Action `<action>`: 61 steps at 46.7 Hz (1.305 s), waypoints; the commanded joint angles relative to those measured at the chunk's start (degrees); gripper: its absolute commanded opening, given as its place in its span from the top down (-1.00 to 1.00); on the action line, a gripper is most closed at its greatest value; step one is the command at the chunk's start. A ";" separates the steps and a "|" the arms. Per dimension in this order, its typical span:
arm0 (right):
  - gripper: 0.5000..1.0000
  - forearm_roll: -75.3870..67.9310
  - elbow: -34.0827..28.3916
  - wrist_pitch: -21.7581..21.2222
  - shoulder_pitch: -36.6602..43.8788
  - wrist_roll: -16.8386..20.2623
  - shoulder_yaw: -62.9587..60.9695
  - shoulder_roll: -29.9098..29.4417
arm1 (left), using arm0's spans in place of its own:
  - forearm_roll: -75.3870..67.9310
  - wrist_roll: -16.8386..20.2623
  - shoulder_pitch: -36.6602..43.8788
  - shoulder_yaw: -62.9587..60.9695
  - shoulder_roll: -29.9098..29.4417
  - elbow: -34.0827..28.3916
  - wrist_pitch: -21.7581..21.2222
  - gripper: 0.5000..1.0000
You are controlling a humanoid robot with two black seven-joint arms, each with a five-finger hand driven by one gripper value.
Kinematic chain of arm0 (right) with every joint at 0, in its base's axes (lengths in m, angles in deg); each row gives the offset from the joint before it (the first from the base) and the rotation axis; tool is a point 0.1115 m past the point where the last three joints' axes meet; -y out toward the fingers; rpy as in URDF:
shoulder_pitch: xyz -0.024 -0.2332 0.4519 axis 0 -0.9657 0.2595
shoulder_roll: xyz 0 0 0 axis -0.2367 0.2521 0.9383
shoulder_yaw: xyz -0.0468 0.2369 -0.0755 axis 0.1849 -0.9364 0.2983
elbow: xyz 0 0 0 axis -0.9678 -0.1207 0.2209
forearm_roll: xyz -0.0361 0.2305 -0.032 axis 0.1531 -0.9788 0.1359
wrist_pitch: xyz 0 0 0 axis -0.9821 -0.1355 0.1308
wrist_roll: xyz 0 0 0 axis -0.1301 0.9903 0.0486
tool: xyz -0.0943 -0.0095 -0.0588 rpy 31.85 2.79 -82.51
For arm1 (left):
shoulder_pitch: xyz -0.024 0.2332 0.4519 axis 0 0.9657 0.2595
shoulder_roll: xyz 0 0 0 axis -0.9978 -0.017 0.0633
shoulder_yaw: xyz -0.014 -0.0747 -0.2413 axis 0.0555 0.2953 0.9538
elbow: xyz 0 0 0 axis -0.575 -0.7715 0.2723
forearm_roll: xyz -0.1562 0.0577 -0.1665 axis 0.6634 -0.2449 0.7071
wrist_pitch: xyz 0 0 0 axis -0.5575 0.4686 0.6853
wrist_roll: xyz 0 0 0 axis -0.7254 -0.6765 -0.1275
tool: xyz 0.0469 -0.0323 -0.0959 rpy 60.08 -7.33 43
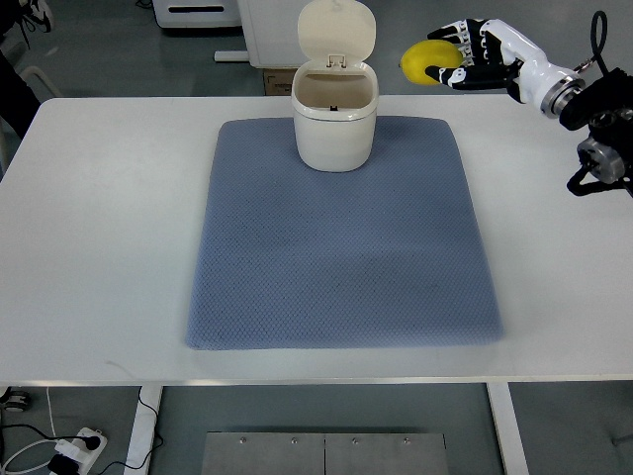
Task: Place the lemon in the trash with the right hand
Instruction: 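Lift the lemon and carry it with the right hand over the bin opening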
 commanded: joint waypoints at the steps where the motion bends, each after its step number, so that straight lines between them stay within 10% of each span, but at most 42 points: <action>1: 1.00 -0.05 0.02 1.25 2.14 1.64 2.03 -1.18 | -0.01 0.01 0.00 0.00 0.00 0.00 -0.01 -1.00; 61: 1.00 -0.31 6.87 20.50 10.94 12.11 20.75 -17.35 | -0.01 0.01 0.00 0.00 0.00 0.00 -0.01 -1.00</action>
